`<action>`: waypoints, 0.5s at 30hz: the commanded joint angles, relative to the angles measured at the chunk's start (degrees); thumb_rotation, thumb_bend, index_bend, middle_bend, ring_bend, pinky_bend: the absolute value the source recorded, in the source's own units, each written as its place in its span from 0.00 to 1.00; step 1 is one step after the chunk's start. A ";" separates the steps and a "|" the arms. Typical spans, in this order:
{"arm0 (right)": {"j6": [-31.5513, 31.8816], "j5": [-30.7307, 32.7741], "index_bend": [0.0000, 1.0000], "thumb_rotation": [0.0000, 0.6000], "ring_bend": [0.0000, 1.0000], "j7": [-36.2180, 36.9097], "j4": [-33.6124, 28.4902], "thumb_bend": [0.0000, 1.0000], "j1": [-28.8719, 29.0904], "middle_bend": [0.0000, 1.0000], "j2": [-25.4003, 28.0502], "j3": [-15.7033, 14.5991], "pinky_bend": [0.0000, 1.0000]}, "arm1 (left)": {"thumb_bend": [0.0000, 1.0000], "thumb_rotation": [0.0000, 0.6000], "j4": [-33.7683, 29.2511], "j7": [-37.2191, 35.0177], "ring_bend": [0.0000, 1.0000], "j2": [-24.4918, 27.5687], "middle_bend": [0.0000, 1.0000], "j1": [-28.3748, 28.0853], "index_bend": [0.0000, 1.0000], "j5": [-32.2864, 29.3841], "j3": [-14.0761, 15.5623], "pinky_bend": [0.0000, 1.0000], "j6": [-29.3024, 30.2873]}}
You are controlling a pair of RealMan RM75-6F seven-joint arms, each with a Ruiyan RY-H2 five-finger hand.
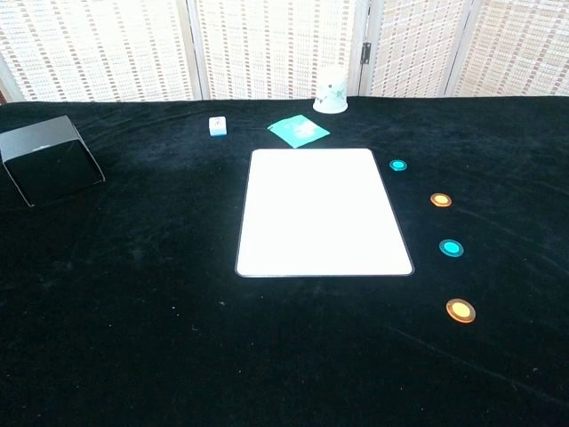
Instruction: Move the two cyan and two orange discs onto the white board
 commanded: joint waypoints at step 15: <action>-6.15 0.31 0.17 1.00 0.00 -9.62 -3.71 0.26 4.81 0.10 -3.90 1.90 0.00 | 0.40 1.00 -0.05 -0.06 0.07 -0.07 0.02 0.19 0.12 0.62 0.33 0.00 -0.07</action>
